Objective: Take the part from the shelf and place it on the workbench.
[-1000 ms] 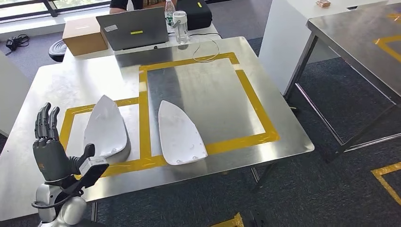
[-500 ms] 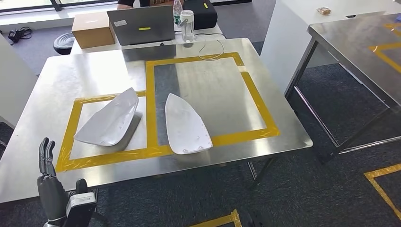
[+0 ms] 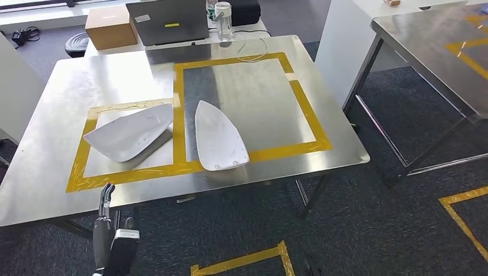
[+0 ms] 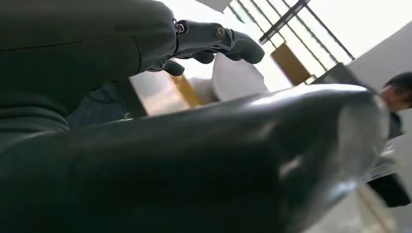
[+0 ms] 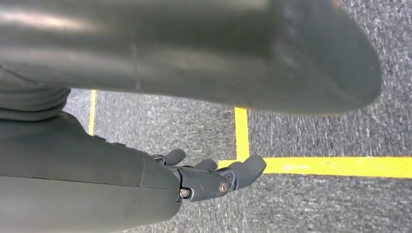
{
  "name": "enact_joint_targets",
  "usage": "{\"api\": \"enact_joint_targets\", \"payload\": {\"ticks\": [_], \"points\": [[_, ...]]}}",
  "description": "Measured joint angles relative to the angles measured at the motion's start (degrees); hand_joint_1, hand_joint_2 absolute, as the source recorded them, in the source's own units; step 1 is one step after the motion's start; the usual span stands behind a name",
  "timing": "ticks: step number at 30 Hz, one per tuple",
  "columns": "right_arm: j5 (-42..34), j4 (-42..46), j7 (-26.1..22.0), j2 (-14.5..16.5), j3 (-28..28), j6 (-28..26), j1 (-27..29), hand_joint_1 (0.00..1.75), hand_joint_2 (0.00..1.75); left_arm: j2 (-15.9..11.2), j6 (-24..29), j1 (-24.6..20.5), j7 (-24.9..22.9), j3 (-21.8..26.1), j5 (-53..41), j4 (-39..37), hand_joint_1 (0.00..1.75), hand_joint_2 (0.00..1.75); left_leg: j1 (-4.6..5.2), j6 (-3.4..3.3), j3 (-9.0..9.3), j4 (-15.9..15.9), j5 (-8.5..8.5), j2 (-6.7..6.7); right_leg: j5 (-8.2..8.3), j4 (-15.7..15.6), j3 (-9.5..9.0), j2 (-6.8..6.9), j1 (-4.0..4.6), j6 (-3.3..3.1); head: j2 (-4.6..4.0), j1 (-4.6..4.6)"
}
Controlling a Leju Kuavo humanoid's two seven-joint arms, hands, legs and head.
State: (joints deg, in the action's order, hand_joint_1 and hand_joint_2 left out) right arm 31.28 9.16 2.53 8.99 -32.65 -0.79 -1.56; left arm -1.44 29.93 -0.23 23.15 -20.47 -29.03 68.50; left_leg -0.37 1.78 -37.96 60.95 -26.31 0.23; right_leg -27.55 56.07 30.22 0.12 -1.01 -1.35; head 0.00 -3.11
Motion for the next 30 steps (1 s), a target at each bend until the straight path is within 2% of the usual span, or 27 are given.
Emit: {"api": "enact_joint_targets", "payload": {"ticks": [2,3,4,5,7,8,9,11,13,14,15,16,17,18,19,20,21,22,23,24,25,26,28,30], "points": [[0.30,0.00,-0.29,-0.03,0.02,0.18,-0.22,0.00,0.00,0.61,-0.82,-1.68,1.04,0.01,2.63,-7.49,0.00,0.00,-0.27,0.54,-1.81,6.86,-4.89,-0.12,0.72,0.16,0.99,0.15,-0.01,-0.36,0.00,-0.03],[0.45,0.00,-0.30,-0.04,0.03,0.20,-0.28,0.00,0.00,0.98,-0.95,-2.57,2.01,0.04,3.87,-11.61,0.00,0.00,-0.42,0.79,-2.41,10.18,-6.44,-0.11,0.98,0.40,1.58,0.20,-0.03,-0.30,0.00,-0.05],[0.60,0.00,-0.25,-0.04,0.04,0.22,-0.31,0.00,0.00,1.39,-1.00,-3.42,2.88,0.15,4.91,-15.86,0.00,0.00,-0.58,1.02,-2.30,12.05,-6.85,-0.11,1.19,0.75,2.17,0.23,-0.09,-0.18,-0.01,-0.05],[0.72,0.00,-0.24,-0.04,0.04,0.26,-0.33,0.00,0.00,1.79,-1.10,-4.26,3.22,0.33,5.74,-20.12,0.00,0.00,-0.74,1.21,-1.25,11.90,-6.20,-0.10,1.36,1.16,2.77,0.24,-0.20,-0.01,-0.01,-0.05],[0.84,0.00,-0.28,-0.04,0.05,0.34,-0.37,0.00,0.00,2.54,-1.61,-5.65,2.05,0.85,6.75,-27.88,0.00,0.00,-1.12,1.65,3.38,5.90,-4.08,-0.12,1.60,2.25,4.04,0.16,-0.56,0.43,-0.01,-0.04],[0.89,0.00,-0.31,-0.06,0.06,0.37,-0.38,0.00,0.00,2.87,-2.10,-6.25,1.13,1.13,7.12,-31.23,0.00,0.00,-1.10,1.72,5.70,2.44,-3.71,-0.26,1.71,2.80,4.65,0.08,-0.64,0.75,0.00,0.01],[0.96,0.00,-0.30,-0.09,0.07,0.41,-0.37,0.00,0.00,3.13,-2.71,-6.73,0.22,1.47,7.63,-34.42,0.00,0.00,-1.04,1.56,7.20,-0.01,-3.72,-0.43,1.90,3.19,5.08,0.00,-0.64,1.15,-0.01,-0.02],[1.07,0.00,-0.16,-0.12,0.08,0.55,-0.33,0.00,0.00,3.43,-3.96,-7.12,-1.19,2.30,8.69,-39.73,0.00,0.00,-0.73,0.77,7.62,-1.07,-3.99,-0.71,2.58,3.41,5.57,-0.19,-0.49,2.02,-0.01,-0.10],[1.10,-0.01,-0.02,-0.11,0.08,0.72,-0.13,0.00,0.00,3.48,-4.96,-7.06,-2.74,3.17,9.75,-43.93,0.00,0.00,-0.72,-0.46,6.65,-0.98,-3.26,-0.57,2.80,3.52,6.00,-0.32,-0.58,2.74,0.00,-0.17],[1.08,-0.02,0.02,-0.11,0.08,0.78,-0.02,0.00,0.00,3.51,-5.37,-7.02,-3.47,3.65,10.32,-45.58,0.00,0.00,-0.72,-1.19,6.11,-1.01,-2.76,-0.44,1.65,4.37,6.44,-0.31,-0.65,2.95,-0.01,-0.24],[1.05,-0.02,0.03,-0.11,0.08,0.83,0.04,0.00,0.00,3.52,-5.71,-6.96,-4.08,4.17,10.92,-47.01,0.00,0.00,-0.72,-1.87,5.47,-1.10,-2.19,-0.32,-0.45,6.22,7.12,-0.29,-0.67,3.09,-0.01,-0.30],[1.01,-0.02,0.02,-0.11,0.08,0.88,0.04,0.00,0.00,3.52,-5.91,-6.89,-4.49,4.74,11.36,-48.17,0.00,0.00,-0.66,-2.35,4.91,-1.08,-1.61,-0.22,-3.30,9.11,7.97,-0.25,-0.62,3.14,-0.01,-0.38],[0.97,-0.02,0.04,-0.11,0.08,0.93,0.05,0.00,0.00,3.52,-6.03,-6.79,-4.82,5.28,11.69,-49.20,0.00,0.00,-0.52,-2.68,4.10,-1.07,-1.00,-0.14,-6.08,12.68,8.81,-0.24,-0.53,3.15,-0.01,-0.46],[0.95,-0.02,0.12,-0.11,0.08,0.96,0.04,0.00,0.00,3.52,-6.05,-6.68,-5.23,5.73,11.85,-50.12,0.00,0.00,-0.33,-2.85,3.26,-1.03,-0.34,-0.06,-7.96,16.08,9.38,-0.25,-0.42,3.13,-0.01,-0.49],[0.94,-0.02,0.26,-0.11,0.08,0.95,0.04,0.00,0.00,3.51,-6.04,-6.61,-5.94,6.14,11.88,-50.98,0.00,0.00,-0.12,-2.96,2.38,-0.99,0.35,0.01,-8.56,18.37,9.31,-0.25,-0.28,2.99,-0.01,-0.49],[0.94,-0.02,0.39,-0.11,0.08,0.93,0.04,0.00,0.00,3.50,-6.02,-6.57,-6.95,6.46,11.86,-51.77,0.00,0.00,0.08,-3.02,1.49,-0.94,1.02,0.06,-7.92,18.97,8.40,-0.24,-0.11,2.74,-0.01,-0.49],[0.94,-0.02,0.51,-0.11,0.08,0.95,0.01,0.00,0.00,3.48,-6.05,-6.54,-8.14,6.74,11.78,-52.51,0.00,0.00,0.26,-3.02,0.61,-0.89,1.73,0.07,-6.41,17.54,6.44,-0.24,0.13,2.31,-0.01,-0.49],[0.94,-0.02,0.54,-0.12,0.08,0.98,-0.07,0.00,0.00,3.45,-6.15,-6.53,-9.33,6.96,11.69,-53.13,0.00,0.00,0.39,-2.98,-0.20,-0.86,2.44,0.07,-4.98,14.35,3.58,-0.24,0.44,1.76,-0.01,-0.49],[0.94,0.01,0.51,-0.17,0.08,1.03,-0.22,0.00,0.00,3.42,-6.45,-6.51,-10.67,7.09,11.59,-53.65,0.00,0.00,0.51,-2.86,-0.86,-0.84,3.15,0.05,-4.72,9.99,0.34,-0.22,0.82,1.09,-0.01,-0.50],[0.95,0.03,0.37,-0.21,0.08,1.13,-0.37,0.00,0.00,3.32,-7.00,-6.50,-12.34,7.17,11.48,-54.10,0.00,0.00,0.55,-2.64,-1.24,-0.96,3.85,0.03,-4.86,6.16,-2.32,-0.18,1.15,0.70,0.00,-0.46],[0.97,0.06,0.17,-0.26,0.08,1.22,-0.47,0.00,0.00,3.17,-7.80,-6.47,-14.41,7.20,11.37,-54.54,0.00,0.00,0.53,-2.35,-1.35,-1.15,4.53,0.04,-5.34,3.30,-3.97,-0.18,1.48,0.41,0.00,-0.54],[1.02,0.09,-0.05,-0.29,0.08,1.35,-0.55,0.00,0.00,2.96,-8.86,-6.38,-17.03,7.22,11.28,-54.98,0.00,0.00,0.43,-1.96,-1.31,-1.49,5.26,0.06,-5.67,1.76,-4.53,-0.20,1.75,0.23,0.00,-0.61],[1.10,0.10,-0.34,-0.29,0.08,1.53,-0.56,0.00,0.00,2.62,-10.30,-6.18,-20.53,7.26,11.16,-55.60,0.00,0.00,0.22,-1.45,-1.14,-2.08,6.26,0.10,-4.98,1.44,-4.11,-0.29,2.01,0.11,0.00,-0.79],[1.12,0.11,-0.37,-0.29,0.08,1.59,-0.59,0.00,0.00,2.53,-10.67,-6.08,-21.40,7.28,11.15,-55.71,0.00,0.00,0.17,-1.33,-1.14,-2.26,6.53,0.10,-4.82,1.48,-3.98,-0.30,2.06,0.03,0.00,-0.79]]}}
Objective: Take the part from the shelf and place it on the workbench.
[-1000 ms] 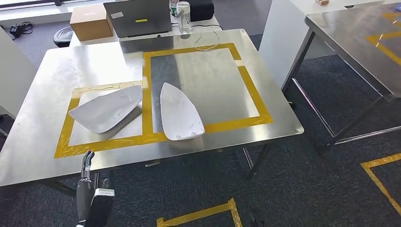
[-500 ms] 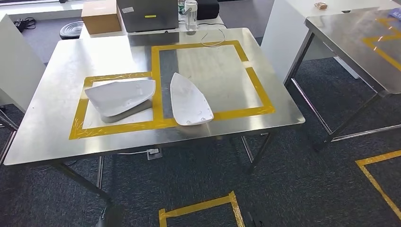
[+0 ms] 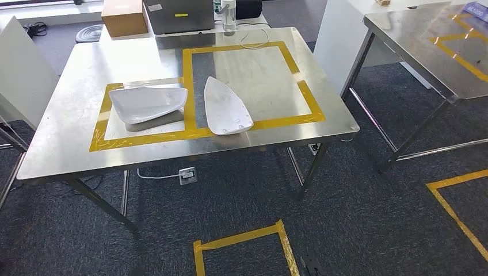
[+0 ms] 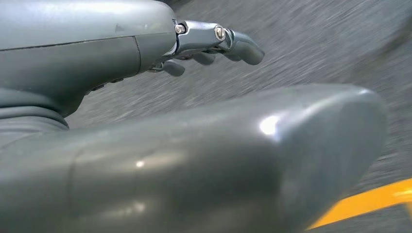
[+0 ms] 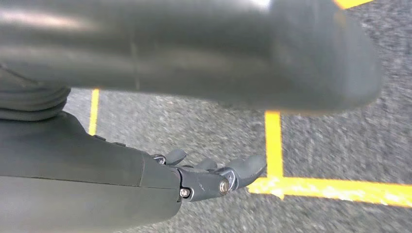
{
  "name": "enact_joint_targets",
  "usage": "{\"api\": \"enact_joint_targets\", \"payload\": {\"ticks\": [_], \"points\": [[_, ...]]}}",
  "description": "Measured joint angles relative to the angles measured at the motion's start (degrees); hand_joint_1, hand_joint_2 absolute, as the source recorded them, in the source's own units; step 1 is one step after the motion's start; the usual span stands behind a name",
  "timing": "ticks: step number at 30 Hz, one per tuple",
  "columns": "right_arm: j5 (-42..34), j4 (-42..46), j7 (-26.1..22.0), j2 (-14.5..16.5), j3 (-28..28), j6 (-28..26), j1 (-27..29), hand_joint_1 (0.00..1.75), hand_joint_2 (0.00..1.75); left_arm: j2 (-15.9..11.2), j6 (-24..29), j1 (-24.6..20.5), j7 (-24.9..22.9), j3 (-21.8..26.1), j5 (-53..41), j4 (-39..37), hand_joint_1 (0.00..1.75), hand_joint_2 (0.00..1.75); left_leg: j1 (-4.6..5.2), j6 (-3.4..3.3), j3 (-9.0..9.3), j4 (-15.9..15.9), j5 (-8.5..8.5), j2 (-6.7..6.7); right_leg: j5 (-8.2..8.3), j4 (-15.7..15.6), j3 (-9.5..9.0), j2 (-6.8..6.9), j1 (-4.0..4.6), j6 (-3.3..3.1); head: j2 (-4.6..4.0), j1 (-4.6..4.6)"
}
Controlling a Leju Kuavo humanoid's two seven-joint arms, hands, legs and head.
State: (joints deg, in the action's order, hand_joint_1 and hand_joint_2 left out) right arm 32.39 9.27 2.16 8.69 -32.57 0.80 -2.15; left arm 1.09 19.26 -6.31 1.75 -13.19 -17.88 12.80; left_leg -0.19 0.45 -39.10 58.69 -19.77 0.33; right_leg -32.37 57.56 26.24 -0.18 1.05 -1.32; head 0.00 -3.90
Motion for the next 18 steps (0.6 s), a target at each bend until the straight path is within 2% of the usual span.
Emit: {"api": "enact_joint_targets", "payload": {"ticks": [3,4,6,7,8,9,10,11,12,13,14,15,16,17,18], "points": [[0.05,-0.02,-0.07,-0.01,0.00,0.29,-0.01,0.00,0.00,-0.43,-1.15,0.48,-3.21,0.18,0.27,-0.38,0.00,0.00,0.04,0.31,-0.17,-0.16,0.03,-0.06,0.88,-0.42,0.36,0.10,-0.31,-0.31,0.00,0.01],[0.30,-0.03,-0.13,-0.05,0.00,0.49,0.00,0.00,0.00,-0.94,-1.90,1.26,-6.05,0.67,1.18,-0.87,0.00,0.00,-0.05,0.79,-0.77,2.83,-3.63,-0.14,2.22,-0.64,1.57,0.19,-0.52,-0.61,-0.01,0.19],[0.99,-0.04,-0.15,-0.14,0.02,0.78,-0.01,0.00,0.00,-1.82,-3.03,2.66,-11.21,2.34,4.15,-1.79,0.00,0.00,-0.34,1.78,-1.66,11.00,-10.45,-0.28,5.24,-0.72,4.89,0.53,-0.86,-0.95,-0.01,0.58],[1.43,-0.04,-0.02,-0.18,0.04,0.80,-0.01,0.00,0.00,-2.13,-3.28,3.22,-12.71,3.46,5.67,-2.11,0.00,0.00,-0.49,2.22,-1.52,15.10,-12.57,-0.31,6.67,-0.47,6.85,0.68,-0.95,-0.95,-0.01,0.73],[1.75,-0.04,0.18,-0.19,0.10,0.79,-0.04,0.00,0.00,-2.12,-3.32,3.28,-13.12,4.36,6.54,-2.17,0.00,0.00,-0.60,2.36,-0.26,15.73,-10.72,-0.30,7.45,-0.10,8.19,0.86,-1.07,-0.74,0.00,0.74],[2.09,-0.04,0.38,-0.20,0.18,0.78,-0.08,0.00,0.00,-2.04,-3.34,3.33,-13.31,5.14,7.05,-2.21,0.00,0.00,-0.75,2.45,1.90,14.60,-8.98,-0.32,8.17,0.35,9.53,0.99,-1.20,-0.46,0.00,0.74],[2.39,-0.01,0.58,-0.23,0.27,0.77,-0.17,0.00,0.00,-1.87,-3.31,3.32,-13.37,5.73,7.31,-2.22,0.00,0.00,-0.85,2.53,5.10,11.46,-8.94,-0.39,8.83,0.87,10.76,1.06,-1.28,-0.13,0.00,0.75],[2.60,0.02,0.70,-0.26,0.36,0.79,-0.26,0.00,0.00,-1.69,-3.25,3.29,-13.34,6.24,7.54,-2.20,0.00,0.00,-0.80,2.40,8.44,7.14,-10.16,-0.54,9.44,1.38,11.77,1.07,-1.33,0.25,0.00,0.70],[2.75,0.05,0.82,-0.28,0.42,0.82,-0.37,0.00,0.00,-1.40,-3.18,3.31,-13.22,6.61,7.71,-2.18,0.00,0.00,-0.68,2.09,10.94,3.41,-11.78,-0.62,10.05,1.64,12.39,1.07,-1.35,0.66,-0.01,0.62],[2.84,0.08,0.92,-0.30,0.47,0.87,-0.47,0.00,0.00,-1.13,-3.10,3.35,-12.96,6.92,7.61,-2.18,0.00,0.00,-0.45,1.61,12.42,0.69,-13.22,-0.66,10.73,1.65,12.68,1.06,-1.39,1.06,-0.01,0.64],[2.91,0.09,1.05,-0.30,0.50,0.97,-0.48,0.00,0.00,-0.88,-3.07,3.44,-12.52,7.11,7.22,-2.22,0.00,0.00,-0.20,0.96,12.59,-0.44,-13.40,-0.61,11.44,1.41,12.73,1.03,-1.48,1.45,-0.01,0.65],[2.95,0.08,1.17,-0.31,0.52,1.09,-0.40,0.00,0.00,-0.54,-3.14,3.57,-11.92,7.17,6.47,-2.32,0.00,0.00,-0.18,0.30,12.04,-0.36,-12.78,-0.38,12.01,1.13,12.76,0.97,-1.63,1.84,-0.01,0.76],[2.92,0.08,1.24,-0.32,0.54,1.22,-0.27,0.00,0.00,-0.29,-3.34,3.62,-11.17,7.16,5.42,-2.40,0.00,0.00,-0.17,-0.30,11.49,-0.38,-12.07,-0.17,11.59,1.32,13.00,0.86,-1.77,2.19,-0.01,0.85],[2.82,0.07,1.24,-0.33,0.54,1.32,-0.11,0.00,0.00,-0.08,-3.62,3.62,-10.45,7.05,4.26,-2.46,0.00,0.00,-0.23,-0.86,10.78,-0.45,-11.27,0.02,9.81,2.40,13.43,0.75,-1.86,2.51,-0.01,0.84],[2.68,0.07,1.13,-0.33,0.54,1.35,-0.03,0.00,0.00,0.12,-3.95,3.53,-9.77,6.86,3.05,-2.50,0.00,0.00,-0.31,-1.27,9.88,-0.51,-10.39,0.17,6.85,4.62,14.02,0.64,-1.92,2.76,0.00,0.82]]}}
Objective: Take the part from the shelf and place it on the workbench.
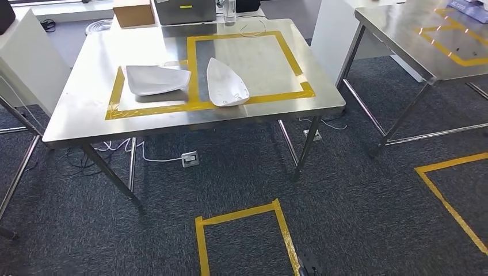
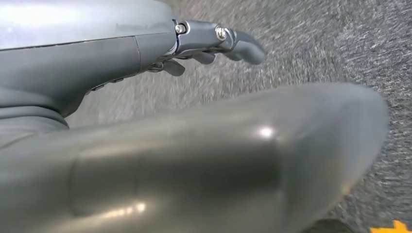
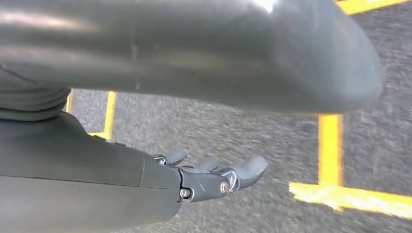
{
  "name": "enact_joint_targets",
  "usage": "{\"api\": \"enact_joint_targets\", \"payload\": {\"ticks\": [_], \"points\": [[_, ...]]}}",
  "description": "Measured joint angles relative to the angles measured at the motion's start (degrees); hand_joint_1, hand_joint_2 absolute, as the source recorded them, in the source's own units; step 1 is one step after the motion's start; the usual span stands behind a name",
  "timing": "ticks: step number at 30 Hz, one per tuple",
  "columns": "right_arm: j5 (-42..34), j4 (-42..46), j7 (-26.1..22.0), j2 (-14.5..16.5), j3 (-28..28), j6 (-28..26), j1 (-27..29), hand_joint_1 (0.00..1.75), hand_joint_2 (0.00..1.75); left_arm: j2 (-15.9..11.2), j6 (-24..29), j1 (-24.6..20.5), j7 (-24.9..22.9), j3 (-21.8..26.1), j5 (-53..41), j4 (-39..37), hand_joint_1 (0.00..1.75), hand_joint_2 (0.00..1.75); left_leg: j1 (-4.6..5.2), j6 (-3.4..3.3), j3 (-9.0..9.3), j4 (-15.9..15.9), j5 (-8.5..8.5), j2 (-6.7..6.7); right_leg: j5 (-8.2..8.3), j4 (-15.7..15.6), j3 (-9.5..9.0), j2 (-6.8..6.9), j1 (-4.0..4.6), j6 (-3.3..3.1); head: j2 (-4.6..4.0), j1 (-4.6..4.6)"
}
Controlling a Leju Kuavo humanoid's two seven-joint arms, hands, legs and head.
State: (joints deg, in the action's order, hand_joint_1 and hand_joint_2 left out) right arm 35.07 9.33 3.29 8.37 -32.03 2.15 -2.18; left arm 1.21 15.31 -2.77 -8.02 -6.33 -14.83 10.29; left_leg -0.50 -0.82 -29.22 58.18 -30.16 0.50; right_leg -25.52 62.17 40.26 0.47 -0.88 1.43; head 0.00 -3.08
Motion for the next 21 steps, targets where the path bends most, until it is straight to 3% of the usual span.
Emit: {"api": "enact_joint_targets", "payload": {"ticks": [2,3,4,5,7,9,11,13,14,15,17,18,19,20,21], "points": [[-0.32,0.00,-0.45,0.02,-0.01,0.03,-0.26,0.00,0.00,0.29,-0.75,-0.60,1.02,-0.70,-2.26,0.00,0.00,0.00,0.10,-0.39,-1.96,0.08,1.67,0.09,-6.60,6.85,1.13,-0.08,-0.01,0.34,0.00,-0.05],[-0.41,0.00,-0.67,0.03,-0.01,0.08,-0.56,0.00,0.00,0.48,-1.19,-1.09,1.32,-1.21,-3.33,0.00,0.00,0.00,0.17,-0.39,-3.01,0.19,2.55,0.12,-8.16,10.16,1.26,-0.10,0.00,0.42,0.00,-0.06],[-0.46,0.00,-0.83,0.03,-0.01,0.13,-0.89,0.00,0.00,0.69,-1.62,-1.64,1.48,-1.79,-4.24,0.00,0.00,0.00,0.22,-0.34,-4.13,0.34,3.42,0.14,-8.08,12.27,0.76,-0.11,0.01,0.43,0.00,-0.06],[-0.47,0.01,-0.86,0.03,-0.01,0.16,-1.26,0.00,0.00,0.91,-2.00,-2.24,1.49,-2.40,-5.04,0.00,0.00,0.00,0.24,-0.23,-5.29,0.55,4.28,0.15,-6.78,12.60,-0.65,-0.13,0.02,0.36,0.00,-0.07],[-0.53,0.05,-0.55,0.09,-0.01,0.08,-2.01,0.00,0.00,1.37,-2.56,-3.40,1.37,-3.49,-6.22,0.02,0.00,0.00,0.25,0.12,-7.46,1.00,5.82,0.18,-4.30,7.55,-6.19,-0.15,0.05,-0.03,0.00,-0.08],[-0.77,0.19,-0.21,0.25,-0.01,-0.18,-2.75,0.00,0.00,1.71,-2.85,-4.50,1.33,-4.41,-6.98,0.07,0.00,0.00,0.32,0.70,-8.66,1.18,7.18,0.24,-5.58,-0.81,-12.05,-0.18,0.34,-0.70,-0.01,-0.10],[-1.02,0.30,-0.10,0.50,-0.01,-0.54,-3.26,0.00,0.00,1.97,-2.92,-5.37,1.42,-5.24,-7.46,0.10,0.00,0.00,0.26,1.48,-8.93,0.74,8.56,0.32,-6.81,-4.74,-13.81,-0.20,0.81,-1.45,-0.01,-0.23],[-1.01,0.30,0.26,0.78,-0.01,-0.87,-3.42,0.00,0.00,2.10,-2.86,-5.64,1.44,-5.91,-7.74,0.06,0.00,0.00,0.10,2.25,-9.20,0.34,9.20,0.23,-5.46,-5.06,-12.82,-0.04,0.75,-2.36,0.00,-0.23],[-0.89,0.30,0.72,0.87,-0.02,-1.03,-3.40,0.00,0.00,2.12,-2.76,-5.55,1.37,-6.11,-7.76,0.03,0.00,0.00,0.05,2.58,-9.65,0.97,7.92,0.07,-4.56,-5.28,-12.16,0.04,0.63,-2.90,0.00,-0.10],[-0.77,0.30,1.27,0.96,-0.02,-1.26,-3.29,0.00,0.00,2.13,-2.61,-5.35,1.28,-6.20,-7.67,-0.01,0.00,0.00,0.01,2.88,-10.24,2.70,5.41,-0.09,-3.64,-5.46,-11.36,0.12,0.48,-3.32,0.00,0.05],[-0.73,0.31,2.50,1.07,-0.05,-1.93,-2.81,0.00,0.00,2.11,-2.25,-4.84,0.89,-6.21,-7.17,-0.05,0.00,0.00,-0.10,3.42,-11.47,9.23,-1.05,-0.30,-2.03,-5.41,-9.52,0.15,0.51,-3.74,0.00,0.23],[-0.83,0.30,2.96,1.11,-0.07,-2.29,-2.47,0.00,0.00,2.06,-2.06,-4.54,0.65,-6.21,-6.83,-0.08,0.00,0.00,-0.12,3.66,-11.71,12.76,-2.85,-0.30,-1.29,-5.28,-8.53,0.18,0.53,-3.72,0.00,0.24],[-0.90,0.30,3.40,1.15,-0.08,-2.61,-2.14,0.00,0.44,1.94,-1.91,-4.19,0.28,-6.21,-6.50,-0.12,0.00,0.00,-0.14,3.81,-11.47,15.27,-3.17,-0.30,-0.61,-5.07,-7.49,0.22,0.55,-3.65,0.00,0.24],[-0.87,0.30,3.86,1.16,-0.09,-2.82,-1.86,0.00,0.87,1.79,-1.80,-3.79,-0.16,-6.20,-6.17,-0.15,0.00,0.00,-0.15,3.89,-10.44,16.09,-2.24,-0.30,0.02,-4.77,-6.43,0.26,0.53,-3.54,0.00,0.25],[-0.73,0.30,4.32,1.16,-0.10,-2.94,-1.65,0.00,1.31,1.57,-1.73,-3.38,-0.59,-6.18,-5.90,-0.20,0.00,0.00,-0.18,3.87,-8.44,14.91,-0.75,-0.30,0.62,-4.39,-5.34,0.27,0.51,-3.39,0.00,0.25]]}}
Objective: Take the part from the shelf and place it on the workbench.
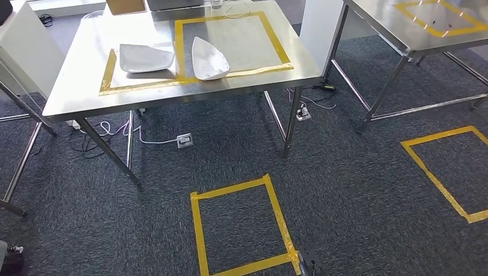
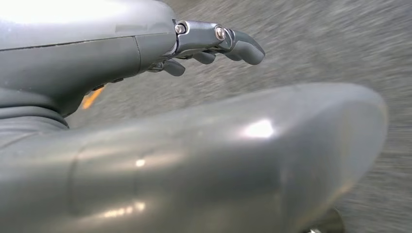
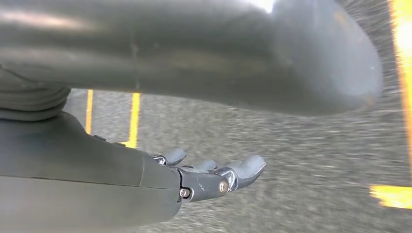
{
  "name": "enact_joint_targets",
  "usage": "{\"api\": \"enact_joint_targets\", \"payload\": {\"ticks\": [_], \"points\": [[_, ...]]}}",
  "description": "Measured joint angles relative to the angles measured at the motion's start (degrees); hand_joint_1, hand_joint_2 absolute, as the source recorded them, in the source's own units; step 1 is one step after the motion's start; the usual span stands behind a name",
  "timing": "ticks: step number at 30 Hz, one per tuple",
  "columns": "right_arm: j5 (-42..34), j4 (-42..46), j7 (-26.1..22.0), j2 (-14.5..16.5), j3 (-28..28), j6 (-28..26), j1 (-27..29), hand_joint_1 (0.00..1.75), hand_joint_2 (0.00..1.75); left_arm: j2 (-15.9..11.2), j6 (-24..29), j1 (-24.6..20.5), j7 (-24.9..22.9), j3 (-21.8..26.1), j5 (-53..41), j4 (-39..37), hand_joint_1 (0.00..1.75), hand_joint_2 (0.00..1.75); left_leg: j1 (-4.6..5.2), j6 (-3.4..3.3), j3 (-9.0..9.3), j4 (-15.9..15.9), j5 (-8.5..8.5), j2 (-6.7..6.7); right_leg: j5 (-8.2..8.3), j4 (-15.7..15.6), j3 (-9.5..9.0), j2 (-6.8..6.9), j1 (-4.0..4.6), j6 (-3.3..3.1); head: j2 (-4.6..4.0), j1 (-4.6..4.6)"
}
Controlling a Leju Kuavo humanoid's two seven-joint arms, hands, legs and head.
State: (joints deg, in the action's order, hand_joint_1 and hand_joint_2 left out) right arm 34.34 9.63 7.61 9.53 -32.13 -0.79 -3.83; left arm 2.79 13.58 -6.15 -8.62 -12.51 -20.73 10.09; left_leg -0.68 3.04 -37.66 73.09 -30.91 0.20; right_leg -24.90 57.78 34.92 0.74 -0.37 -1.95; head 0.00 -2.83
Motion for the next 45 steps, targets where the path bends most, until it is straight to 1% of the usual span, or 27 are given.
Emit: {"api": "enact_joint_targets", "payload": {"ticks": [1,3,5,7,8,10,12,13,14,16,19,20,22,23,25,27,28,29,30,32,34,36,38,40,42,43,45], "points": [[0.19,0.01,0.59,0.00,-0.01,-0.06,0.13,0.00,1.75,-0.23,0.08,0.37,-0.40,0.03,0.27,-0.04,0.00,0.00,-0.02,-0.12,2.91,-2.98,0.83,-0.01,0.56,0.48,0.99,-0.01,-0.03,0.22,0.00,0.00],[0.54,0.01,1.62,0.00,-0.02,-0.11,0.30,0.00,1.75,-0.61,0.35,0.96,-0.78,0.15,0.89,-0.09,0.00,0.00,0.16,-0.61,8.78,-10.67,-0.12,-0.12,1.52,1.34,2.48,-0.02,0.06,0.82,0.00,-0.03],[0.73,0.01,2.08,0.00,-0.02,-0.15,0.39,0.00,1.75,-0.80,0.69,1.54,-0.70,0.36,1.37,-0.13,0.00,0.00,0.51,-1.48,10.78,-14.43,-1.60,-0.22,2.45,1.51,2.94,0.04,0.09,1.55,-0.01,0.05],[0.79,0.00,1.93,0.00,-0.02,-0.16,0.58,0.00,1.75,-0.88,0.86,2.24,-0.57,0.54,1.51,-0.22,0.00,0.00,0.56,-2.68,9.91,-14.71,-0.76,-0.02,2.96,1.40,3.13,-0.01,-0.14,2.35,-0.01,0.27],[0.80,-0.01,1.77,0.00,-0.02,-0.20,0.71,0.00,1.75,-0.93,0.87,2.48,-0.55,0.59,1.49,-0.27,0.00,0.00,0.53,-3.26,9.33,-14.80,-0.08,0.13,1.84,2.00,3.48,-0.11,-0.25,2.73,-0.01,0.31],[0.89,-0.01,1.39,0.00,-0.02,-0.31,0.83,0.00,1.75,-0.96,0.86,2.62,-0.53,0.63,1.37,-0.31,0.00,0.00,0.37,-4.00,7.69,-14.91,1.49,0.32,-3.74,6.12,4.66,-0.29,-0.43,3.31,0.00,0.30],[0.96,-0.01,0.92,0.01,-0.02,-0.45,0.66,0.00,1.75,-0.88,0.71,2.59,-0.25,0.64,1.20,-0.29,0.00,0.00,0.40,-4.13,5.75,-14.81,3.08,0.35,-9.19,12.91,5.59,-0.33,-0.46,3.64,-0.01,0.24],[0.97,-0.01,0.61,0.01,-0.02,-0.49,0.50,0.00,1.75,-0.78,0.57,2.52,0.03,0.64,1.08,-0.28,0.00,0.00,0.42,-4.07,4.72,-14.69,3.90,0.40,-9.79,15.67,5.46,-0.34,-0.46,3.70,-0.01,0.24],[0.96,-0.01,0.29,0.01,-0.02,-0.52,0.32,0.00,1.75,-0.69,0.39,2.40,0.36,0.64,0.92,-0.26,0.00,0.00,0.42,-3.96,3.67,-14.53,4.71,0.46,-8.89,17.00,4.66,-0.35,-0.45,3.70,-0.01,0.22],[0.96,-0.01,-0.35,0.00,-0.02,-0.51,-0.18,0.00,1.75,-0.45,-0.08,2.02,0.82,0.64,0.28,-0.22,0.00,0.00,0.39,-3.63,1.61,-14.11,6.18,0.51,-5.60,13.99,0.37,-0.35,-0.46,3.51,0.00,0.21],[1.03,0.01,-1.10,0.01,-0.02,-0.36,-1.14,0.00,1.75,-0.09,-0.72,1.16,1.21,0.58,-0.84,-0.08,0.00,0.00,0.50,-2.72,0.01,-13.82,8.06,0.52,-6.90,2.25,-7.94,-0.50,-0.10,2.52,0.00,0.20],[1.07,0.01,-1.08,0.02,-0.02,-0.33,-1.37,0.00,1.75,0.00,-0.82,0.81,1.34,0.54,-1.02,0.00,0.00,0.00,0.48,-2.33,-0.05,-14.03,8.74,0.53,-7.67,0.25,-8.87,-0.56,0.10,2.04,0.00,0.18],[1.12,0.01,-0.77,0.08,-0.02,-0.36,-1.51,0.00,1.75,0.15,-0.90,0.26,1.63,0.50,-1.09,0.10,0.00,0.00,0.32,-1.55,-0.03,-14.56,9.76,0.48,-6.89,-0.38,-8.30,-0.48,0.17,1.03,-0.01,0.12],[1.13,0.00,-0.62,0.13,-0.02,-0.39,-1.53,0.00,1.75,0.20,-0.94,0.11,1.79,0.49,-1.10,0.14,0.00,0.00,0.24,-1.20,-0.28,-14.29,9.11,0.39,-6.18,-0.48,-7.80,-0.37,0.12,0.52,-0.01,0.18],[1.13,-0.01,-0.55,0.23,-0.02,-0.45,-1.46,0.00,1.75,0.22,-1.08,0.01,1.95,0.47,-1.33,0.15,0.00,0.00,0.11,-0.75,-1.39,-10.73,4.27,0.17,-4.55,-0.72,-6.36,-0.17,-0.02,-0.34,-0.01,0.36],[1.13,-0.01,-0.43,0.24,-0.03,-0.54,-1.26,0.00,0.87,0.23,-1.20,-0.06,1.88,0.43,-1.70,0.16,0.00,0.00,0.11,-0.50,-2.59,-3.92,-1.51,0.07,-3.02,-0.60,-4.47,-0.16,0.10,-0.67,0.00,0.49],[1.11,-0.01,-0.29,0.24,-0.04,-0.62,-1.12,0.00,0.44,0.22,-1.22,-0.09,1.77,0.40,-1.84,0.15,0.00,0.00,0.11,-0.43,-2.71,-0.84,-2.54,0.06,-2.28,-0.45,-3.40,-0.14,0.17,-0.66,0.00,0.50],[1.07,-0.01,-0.07,0.24,-0.04,-0.73,-0.97,0.00,0.00,0.20,-1.23,-0.09,1.66,0.40,-1.89,0.15,0.00,0.00,0.12,-0.44,-2.17,0.87,-2.07,0.06,-1.56,-0.24,-2.33,-0.11,0.23,-0.61,-0.01,0.51],[0.99,-0.01,0.15,0.24,-0.04,-0.83,-0.82,0.00,0.00,0.16,-1.23,-0.07,1.57,0.40,-1.90,0.14,0.00,0.00,0.12,-0.54,-0.85,0.89,-0.65,0.05,-0.87,0.03,-1.22,-0.07,0.28,-0.51,-0.01,0.51],[0.81,-0.01,0.49,0.24,-0.06,-0.92,-0.53,0.00,0.00,-0.02,-1.24,-0.08,1.47,0.40,-1.77,0.16,0.00,0.00,0.22,-1.09,4.45,-4.64,1.34,-0.02,0.35,0.64,0.67,-0.03,0.33,-0.21,-0.01,0.50],[0.71,-0.01,0.62,0.22,-0.08,-0.92,-0.34,0.00,0.00,-0.26,-1.37,-0.17,1.32,0.39,-1.70,0.21,0.00,0.00,0.56,-1.71,9.89,-12.44,-0.15,-0.11,1.38,1.07,1.77,0.00,0.36,0.33,0.00,0.45],[0.68,-0.01,0.78,0.21,-0.10,-0.92,-0.25,0.00,0.00,-0.41,-1.50,-0.14,1.18,0.39,-1.70,0.23,0.00,0.00,0.89,-2.34,11.42,-15.77,-1.31,-0.13,2.36,0.94,2.09,0.07,0.28,1.06,0.00,0.50],[0.64,-0.01,1.03,0.04,-0.17,-0.96,-0.09,0.00,0.87,-0.43,-1.58,0.00,1.70,0.40,-1.61,0.22,0.00,0.87,0.72,-3.30,10.56,-16.07,-0.42,0.03,2.39,1.00,2.45,-0.01,0.15,1.85,0.00,0.77],[0.54,-0.01,0.96,-0.15,-0.28,-0.96,0.13,0.00,1.75,-0.50,-1.87,0.07,2.72,0.40,-1.53,0.23,0.00,1.75,0.44,-4.15,9.35,-16.38,0.89,0.19,-1.55,3.88,3.61,-0.22,0.01,2.58,0.00,0.80],[0.39,-0.01,0.46,-0.25,-0.37,-0.84,0.21,0.00,1.75,-0.59,-2.41,0.09,3.12,0.40,-1.69,0.22,0.00,1.75,0.42,-4.39,7.85,-16.29,2.11,0.26,-7.21,10.53,5.31,-0.33,-0.18,3.15,0.00,0.64],[0.33,-0.01,0.18,-0.32,-0.39,-0.76,0.21,0.00,1.75,-0.58,-2.64,0.11,2.96,0.40,-1.83,0.20,0.00,1.75,0.41,-4.32,7.18,-16.16,2.67,0.33,-8.54,13.88,5.89,-0.33,-0.26,3.36,0.00,0.63],[0.14,-0.01,-0.21,-0.49,-0.37,-0.69,0.51,0.00,1.75,-0.54,-2.87,0.15,2.34,0.40,-2.03,0.30,0.00,1.75,0.33,-4.10,5.87,-15.74,3.60,0.56,-7.27,16.20,4.87,-0.33,-0.37,3.60,0.00,0.62]]}}
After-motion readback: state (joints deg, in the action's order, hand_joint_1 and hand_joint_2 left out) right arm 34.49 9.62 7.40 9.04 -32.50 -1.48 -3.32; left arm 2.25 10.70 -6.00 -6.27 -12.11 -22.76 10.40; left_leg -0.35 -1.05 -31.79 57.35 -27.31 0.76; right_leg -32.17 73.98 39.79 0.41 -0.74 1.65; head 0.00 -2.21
